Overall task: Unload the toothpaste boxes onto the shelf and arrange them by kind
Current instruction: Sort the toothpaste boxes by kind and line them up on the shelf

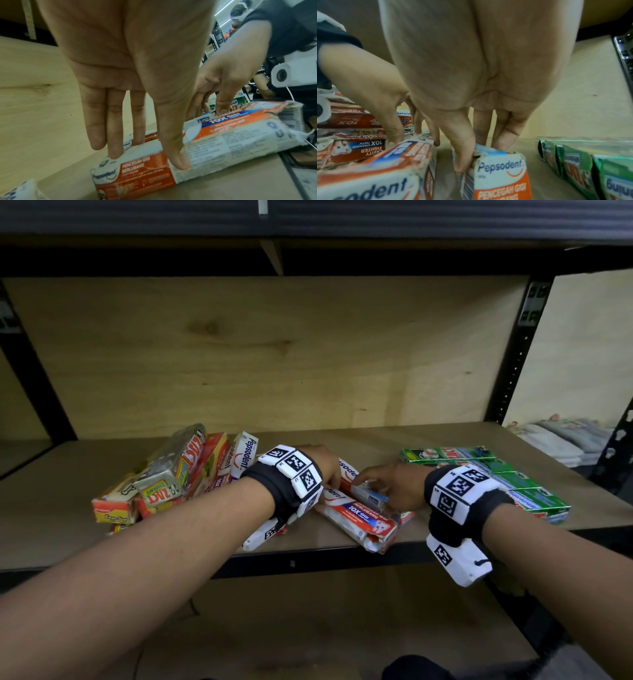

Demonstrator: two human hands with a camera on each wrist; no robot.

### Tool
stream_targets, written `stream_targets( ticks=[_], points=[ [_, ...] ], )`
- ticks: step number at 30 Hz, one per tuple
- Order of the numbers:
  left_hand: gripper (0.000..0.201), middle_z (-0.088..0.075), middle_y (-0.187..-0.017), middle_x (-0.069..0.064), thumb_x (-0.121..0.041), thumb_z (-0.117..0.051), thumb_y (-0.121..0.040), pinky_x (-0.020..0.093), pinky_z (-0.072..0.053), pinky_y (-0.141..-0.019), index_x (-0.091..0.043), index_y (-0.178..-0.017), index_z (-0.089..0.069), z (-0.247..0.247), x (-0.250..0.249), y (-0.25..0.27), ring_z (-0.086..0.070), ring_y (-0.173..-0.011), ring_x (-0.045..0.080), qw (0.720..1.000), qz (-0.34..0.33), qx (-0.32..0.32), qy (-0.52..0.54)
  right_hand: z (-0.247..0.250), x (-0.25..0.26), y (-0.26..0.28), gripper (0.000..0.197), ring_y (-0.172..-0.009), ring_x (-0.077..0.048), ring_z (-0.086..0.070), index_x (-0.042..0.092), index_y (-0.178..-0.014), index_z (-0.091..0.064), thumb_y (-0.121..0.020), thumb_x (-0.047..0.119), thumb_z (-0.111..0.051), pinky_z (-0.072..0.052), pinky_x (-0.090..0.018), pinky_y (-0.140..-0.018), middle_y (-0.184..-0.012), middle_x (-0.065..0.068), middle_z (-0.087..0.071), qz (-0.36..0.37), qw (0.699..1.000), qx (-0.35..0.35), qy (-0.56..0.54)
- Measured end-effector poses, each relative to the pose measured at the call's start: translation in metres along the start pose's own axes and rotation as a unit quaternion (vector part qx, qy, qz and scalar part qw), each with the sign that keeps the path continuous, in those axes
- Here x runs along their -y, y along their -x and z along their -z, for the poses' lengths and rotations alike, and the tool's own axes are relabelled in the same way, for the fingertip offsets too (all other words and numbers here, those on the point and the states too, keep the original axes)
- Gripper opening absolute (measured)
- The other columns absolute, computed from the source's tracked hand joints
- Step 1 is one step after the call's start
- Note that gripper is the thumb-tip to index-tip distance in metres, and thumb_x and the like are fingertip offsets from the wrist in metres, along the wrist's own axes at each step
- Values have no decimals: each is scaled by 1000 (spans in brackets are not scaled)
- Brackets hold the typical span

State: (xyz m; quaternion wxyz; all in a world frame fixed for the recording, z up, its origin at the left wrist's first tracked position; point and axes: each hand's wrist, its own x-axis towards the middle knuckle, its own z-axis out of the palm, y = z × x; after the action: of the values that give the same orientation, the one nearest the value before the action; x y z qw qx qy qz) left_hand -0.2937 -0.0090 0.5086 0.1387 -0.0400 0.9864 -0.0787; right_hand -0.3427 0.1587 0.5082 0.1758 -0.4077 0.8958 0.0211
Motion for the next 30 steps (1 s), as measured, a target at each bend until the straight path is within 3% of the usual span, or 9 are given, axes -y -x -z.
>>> stream_targets(
  ticks=[3, 6, 8, 10, 14, 17, 21, 26, 30],
  points=[
    [45, -54, -132, 12, -17, -68, -86, 21, -42, -81, -11, -129, -55, 4, -2, 4, -53, -119, 30, 1000, -6, -10, 25, 1, 2, 1, 70, -123, -18, -54, 40, -147, -32, -88, 20, -64, -46, -38, -103, -143, 2, -51, 8, 1000, 7, 17],
    [91, -46, -135, 10, -16, -88, -61, 37, -45, -96, -17, -138, -40, 4, 3, 0, -49, -122, 32, 999, -36, -11, -3, 0, 4, 8, 59, -118, -16, -56, 37, -148, -32, -94, 41, -55, -45, -34, -103, -141, 3, -53, 3, 1000, 10, -7],
    [113, -34, -147, 9, -13, -92, -54, 42, -42, -103, -20, -148, -29, 4, 7, -2, -40, -133, 32, 998, -42, 0, -40, -5, 5, 14, 75, -118, -16, -55, 35, -150, -30, -85, 64, -57, -43, -33, -102, -141, 6, -51, -7, 1000, 13, -20],
    [124, -16, -158, 10, -11, -90, -59, 38, -32, -112, -22, -155, -13, 2, 6, -3, -23, -144, 31, 997, -41, 22, -66, -10, 5, 18, 96, -120, -16, -53, 35, -151, -26, -71, 76, -62, -42, -32, -102, -142, 6, -48, -6, 1000, 13, -13],
    [106, -12, -161, 6, -23, -81, -75, 38, -25, -116, -27, -155, -12, -2, 12, -9, -19, -147, 26, 998, -36, 26, -47, -18, 6, 20, 101, -110, -14, -54, 35, -150, -24, -67, 65, -74, -45, -30, -96, -138, 4, -49, 5, 1000, 5, -6],
    [112, -31, -153, 6, -24, -91, -58, 42, -36, -109, -30, -151, -28, 0, 14, -8, -36, -138, 27, 997, -56, 22, -51, -18, 5, 20, 91, -106, -14, -55, 39, -146, -28, -71, 56, -76, -48, -32, -95, -134, 4, -51, 14, 1000, -3, -9],
    [79, -57, -120, 5, -24, -90, -56, 34, -45, -94, -24, -127, -57, 5, 11, -6, -55, -111, 28, 997, -75, 1, -9, -14, 3, 20, 95, -107, -13, -53, 41, -148, -26, -70, 58, -76, -46, -31, -97, -136, 5, -48, 14, 1000, 15, -3],
    [76, -62, -112, -3, -47, -79, -41, 39, -51, -92, -34, -114, -63, 4, 10, -8, -59, -104, 24, 998, -52, 17, -34, -17, 7, 17, 100, -112, -16, -52, 39, -149, -24, -69, 50, -81, -47, -35, -98, -137, 2, -46, 12, 999, 7, 31],
    [69, -61, -100, -7, -50, -90, -44, 33, -53, -87, -29, -105, -64, 1, 8, -5, -60, -92, 18, 998, -33, 23, -56, -14, 5, 10, 86, -103, -17, -57, 40, -144, -29, -74, 35, -79, -53, -34, -90, -125, 1, -53, 8, 999, -6, 37]
  ],
)
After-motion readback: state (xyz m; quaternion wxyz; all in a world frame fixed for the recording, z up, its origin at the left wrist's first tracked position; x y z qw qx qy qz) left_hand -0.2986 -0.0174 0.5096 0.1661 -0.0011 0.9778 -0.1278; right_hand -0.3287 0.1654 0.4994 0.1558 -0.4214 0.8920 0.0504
